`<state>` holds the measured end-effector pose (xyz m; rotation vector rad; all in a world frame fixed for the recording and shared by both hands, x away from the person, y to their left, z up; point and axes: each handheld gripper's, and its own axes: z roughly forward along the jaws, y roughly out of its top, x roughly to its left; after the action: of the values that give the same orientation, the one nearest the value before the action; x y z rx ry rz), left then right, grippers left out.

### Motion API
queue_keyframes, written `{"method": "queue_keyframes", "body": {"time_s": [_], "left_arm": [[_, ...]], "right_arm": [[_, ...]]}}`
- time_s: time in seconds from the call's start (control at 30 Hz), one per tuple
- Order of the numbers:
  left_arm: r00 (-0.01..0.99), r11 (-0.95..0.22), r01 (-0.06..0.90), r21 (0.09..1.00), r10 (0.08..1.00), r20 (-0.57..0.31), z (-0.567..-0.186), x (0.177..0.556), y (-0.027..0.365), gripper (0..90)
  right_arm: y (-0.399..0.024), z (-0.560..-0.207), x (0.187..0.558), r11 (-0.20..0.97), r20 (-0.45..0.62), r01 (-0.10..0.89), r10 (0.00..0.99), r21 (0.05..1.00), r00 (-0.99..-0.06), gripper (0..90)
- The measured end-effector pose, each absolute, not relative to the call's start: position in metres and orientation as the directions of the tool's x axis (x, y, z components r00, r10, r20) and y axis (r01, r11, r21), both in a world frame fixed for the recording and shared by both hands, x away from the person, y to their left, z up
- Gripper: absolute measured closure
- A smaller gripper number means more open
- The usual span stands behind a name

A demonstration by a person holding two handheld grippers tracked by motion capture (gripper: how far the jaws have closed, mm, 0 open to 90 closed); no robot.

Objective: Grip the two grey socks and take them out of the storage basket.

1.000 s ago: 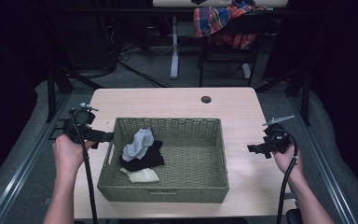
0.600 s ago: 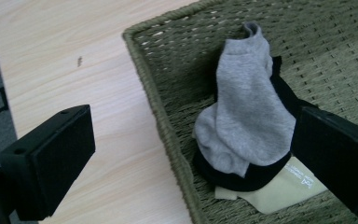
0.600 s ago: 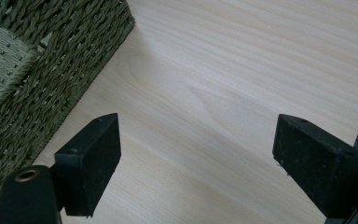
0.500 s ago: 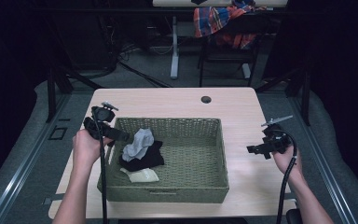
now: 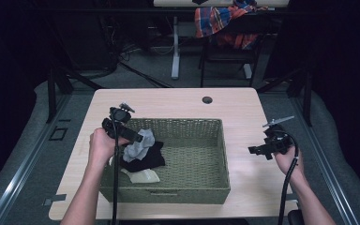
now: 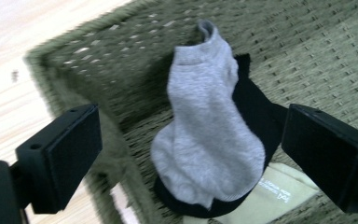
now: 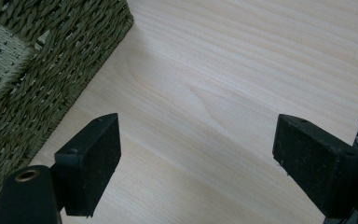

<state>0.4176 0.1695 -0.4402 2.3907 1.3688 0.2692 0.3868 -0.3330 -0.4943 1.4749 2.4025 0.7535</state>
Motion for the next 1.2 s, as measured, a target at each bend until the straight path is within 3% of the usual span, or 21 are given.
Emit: {"method": "queue_keyframes", "body": {"time_s": [0.3,0.43,0.47,0.5,0.57,0.6,0.63,0.7,0.73,0.83,1.2], "left_arm": [[0.552,-0.51,0.789,0.343,0.833,-0.031,-0.458,0.427,0.15,20.0],[0.555,-0.517,0.793,0.323,0.831,-0.033,-0.466,0.427,0.148,33.6],[0.557,-0.52,0.794,0.316,0.83,-0.034,-0.467,0.427,0.147,33.6],[0.562,-0.528,0.792,0.306,0.826,-0.032,-0.47,0.426,0.146,42.2],[0.57,-0.537,0.788,0.302,0.821,-0.029,-0.472,0.426,0.144,46.0],[0.575,-0.542,0.786,0.298,0.818,-0.029,-0.472,0.425,0.144,54.2],[0.576,-0.542,0.784,0.301,0.817,-0.031,-0.473,0.425,0.144,54.2],[0.577,-0.542,0.784,0.303,0.816,-0.031,-0.473,0.424,0.144,66.0],[0.578,-0.545,0.781,0.305,0.815,-0.024,-0.473,0.424,0.144,66.0],[0.585,-0.555,0.773,0.305,0.811,-0.008,-0.472,0.422,0.145,77.2],[0.584,-0.556,0.754,0.35,0.811,0.03,-0.461,0.414,0.153,84.3]], "right_arm": [[-0.333,-0.493,0.386,0.36,0.069,0.762,0.882,0.539,-0.465,15.0],[-0.333,-0.494,0.387,0.361,0.073,0.762,0.88,0.538,-0.469,15.0],[-0.333,-0.494,0.387,0.362,0.071,0.762,0.88,0.537,-0.469,15.0],[-0.332,-0.494,0.387,0.358,0.077,0.763,0.88,0.539,-0.468,15.0],[-0.332,-0.494,0.387,0.36,0.076,0.763,0.88,0.537,-0.469,15.0],[-0.332,-0.495,0.387,0.359,0.077,0.764,0.881,0.537,-0.467,15.0],[-0.332,-0.495,0.387,0.359,0.077,0.764,0.881,0.537,-0.467,15.0],[-0.332,-0.495,0.387,0.359,0.076,0.764,0.881,0.536,-0.468,15.0],[-0.332,-0.495,0.387,0.359,0.076,0.764,0.881,0.536,-0.468,15.0],[-0.331,-0.496,0.387,0.364,0.077,0.766,0.879,0.53,-0.47,15.0],[-0.331,-0.496,0.387,0.361,0.076,0.769,0.881,0.528,-0.466,15.0]]}}
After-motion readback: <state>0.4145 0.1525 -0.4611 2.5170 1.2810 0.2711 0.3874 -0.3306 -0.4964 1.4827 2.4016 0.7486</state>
